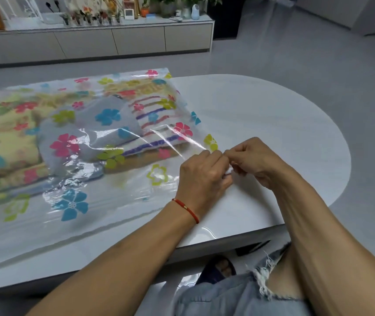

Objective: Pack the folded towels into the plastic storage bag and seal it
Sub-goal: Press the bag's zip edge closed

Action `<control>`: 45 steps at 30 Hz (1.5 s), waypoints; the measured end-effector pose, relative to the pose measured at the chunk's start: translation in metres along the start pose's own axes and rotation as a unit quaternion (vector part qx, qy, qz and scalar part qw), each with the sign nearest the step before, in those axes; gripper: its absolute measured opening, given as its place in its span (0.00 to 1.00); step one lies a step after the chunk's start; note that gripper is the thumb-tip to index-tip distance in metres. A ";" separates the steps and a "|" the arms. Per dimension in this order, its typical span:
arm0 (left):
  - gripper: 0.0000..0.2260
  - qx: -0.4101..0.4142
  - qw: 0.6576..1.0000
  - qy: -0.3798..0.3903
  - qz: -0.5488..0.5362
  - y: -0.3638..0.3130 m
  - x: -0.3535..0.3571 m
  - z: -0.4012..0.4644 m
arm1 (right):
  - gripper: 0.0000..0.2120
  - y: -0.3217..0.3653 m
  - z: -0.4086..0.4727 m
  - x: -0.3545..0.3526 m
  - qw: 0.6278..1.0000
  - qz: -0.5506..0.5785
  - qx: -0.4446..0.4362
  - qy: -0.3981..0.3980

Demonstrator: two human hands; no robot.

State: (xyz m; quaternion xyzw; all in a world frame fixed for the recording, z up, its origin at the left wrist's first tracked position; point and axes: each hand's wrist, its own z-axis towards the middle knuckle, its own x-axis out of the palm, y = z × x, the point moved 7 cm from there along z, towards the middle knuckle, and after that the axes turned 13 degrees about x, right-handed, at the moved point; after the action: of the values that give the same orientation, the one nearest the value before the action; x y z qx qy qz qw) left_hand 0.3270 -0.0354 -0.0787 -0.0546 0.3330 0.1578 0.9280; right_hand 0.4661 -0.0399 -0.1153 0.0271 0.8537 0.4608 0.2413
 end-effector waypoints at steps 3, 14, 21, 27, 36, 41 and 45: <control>0.05 0.007 1.000 -0.013 -0.007 0.003 -0.003 -0.005 | 0.16 0.002 0.000 0.000 1.000 0.008 -0.018 -0.011; 0.07 -0.040 0.999 0.023 -0.023 -0.005 0.006 -0.009 | 0.18 -0.004 -0.005 0.001 0.996 -0.087 0.015 0.028; 0.09 -0.013 0.999 0.036 -0.027 -0.002 -0.005 -0.003 | 0.14 -0.004 -0.006 0.002 0.997 -0.069 -0.017 -0.024; 0.09 0.003 0.997 0.080 -0.006 0.006 -0.016 -0.021 | 0.14 -0.002 -0.011 0.004 0.998 -0.070 0.000 -0.006; 0.08 -0.010 0.996 0.084 -0.017 -0.002 -0.014 -0.019 | 0.21 -0.011 -0.028 0.019 0.990 -0.090 0.044 0.098; 0.03 0.036 0.991 0.132 0.004 -0.007 -0.025 -0.017 | 0.20 -0.016 -0.034 0.012 0.994 -0.036 0.043 0.089; 0.07 0.045 0.986 0.160 0.027 -0.002 -0.042 -0.026 | 0.19 -0.021 -0.035 0.008 0.997 -0.013 0.052 0.059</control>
State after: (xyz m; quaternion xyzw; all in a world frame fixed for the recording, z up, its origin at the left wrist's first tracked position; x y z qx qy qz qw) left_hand 0.2813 -0.0537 -0.0726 -0.0281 0.4849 0.1573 0.8598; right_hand 0.4476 -0.0776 -0.1192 0.0015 0.8896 0.4134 0.1942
